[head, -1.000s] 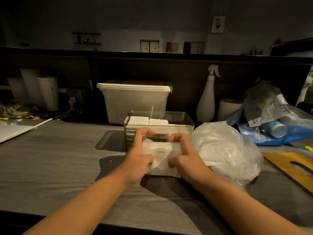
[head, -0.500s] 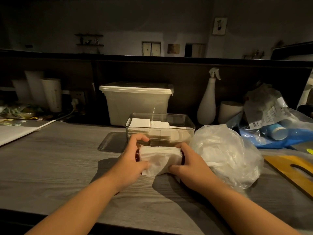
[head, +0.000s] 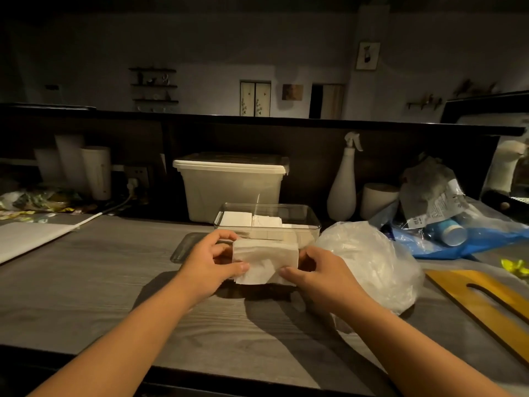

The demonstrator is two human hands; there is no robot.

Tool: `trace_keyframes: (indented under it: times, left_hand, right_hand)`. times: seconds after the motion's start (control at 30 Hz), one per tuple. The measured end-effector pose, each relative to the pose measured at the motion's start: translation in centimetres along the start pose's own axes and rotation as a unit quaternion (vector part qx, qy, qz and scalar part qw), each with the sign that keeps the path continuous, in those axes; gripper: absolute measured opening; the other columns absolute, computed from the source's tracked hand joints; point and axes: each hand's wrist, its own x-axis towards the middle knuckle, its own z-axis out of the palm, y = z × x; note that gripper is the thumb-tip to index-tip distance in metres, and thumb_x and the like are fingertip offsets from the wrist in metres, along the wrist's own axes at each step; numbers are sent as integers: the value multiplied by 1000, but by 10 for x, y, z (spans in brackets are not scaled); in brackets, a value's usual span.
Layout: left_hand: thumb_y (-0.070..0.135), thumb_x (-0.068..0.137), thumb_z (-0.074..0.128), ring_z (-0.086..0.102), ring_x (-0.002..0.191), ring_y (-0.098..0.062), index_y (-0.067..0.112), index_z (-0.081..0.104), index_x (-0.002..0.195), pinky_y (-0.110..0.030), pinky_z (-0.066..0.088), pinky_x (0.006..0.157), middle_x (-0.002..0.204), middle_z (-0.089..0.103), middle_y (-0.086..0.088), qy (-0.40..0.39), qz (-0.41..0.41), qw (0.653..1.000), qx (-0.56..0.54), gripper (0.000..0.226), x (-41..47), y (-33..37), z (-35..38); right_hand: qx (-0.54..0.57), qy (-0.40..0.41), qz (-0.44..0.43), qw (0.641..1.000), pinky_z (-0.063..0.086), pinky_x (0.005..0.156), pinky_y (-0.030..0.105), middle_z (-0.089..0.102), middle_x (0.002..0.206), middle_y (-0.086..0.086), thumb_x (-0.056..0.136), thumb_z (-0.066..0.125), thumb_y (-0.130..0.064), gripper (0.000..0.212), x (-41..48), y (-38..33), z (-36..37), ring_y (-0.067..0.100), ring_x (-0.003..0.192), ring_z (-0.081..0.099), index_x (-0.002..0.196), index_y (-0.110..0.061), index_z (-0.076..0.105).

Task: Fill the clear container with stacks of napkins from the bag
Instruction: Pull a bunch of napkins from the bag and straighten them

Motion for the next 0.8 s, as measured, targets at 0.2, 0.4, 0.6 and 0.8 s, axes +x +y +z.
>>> trace_keyframes:
  times: [0.2,0.4,0.6,0.8]
  left_hand:
    - [-3,76,79,72,96,-25,19,59,110,-47,60,84,103,75,-5,-13,21,999,-23,45,12,35,-2]
    - [0,83,74,72,95,-30,17,58,112,-48,60,82,106,73,-12,-40,3,998,-54,38,33,68,9]
    - [8,94,63,74,84,-29,14,56,115,-39,61,73,106,72,-17,-65,-34,994,-79,23,56,89,17]
    - [8,88,72,75,81,-30,16,56,113,-47,61,81,101,72,-17,-63,-52,997,-17,31,86,93,22]
  right_hand:
    - [152,40,-9,988,61,81,39,73,93,0,84,77,-34,25,8,-18,-24,19,88,71,94,-15,64]
    - [302,86,21,949,58,78,39,74,95,11,84,76,-17,17,33,-36,-50,29,94,71,93,-7,65]
    - [299,105,35,948,61,79,40,74,97,13,86,75,-15,15,64,-41,-73,29,88,72,95,-7,67]
    - [295,102,55,948,62,79,34,71,103,7,87,75,-15,16,97,-43,-83,22,96,71,100,-9,67]
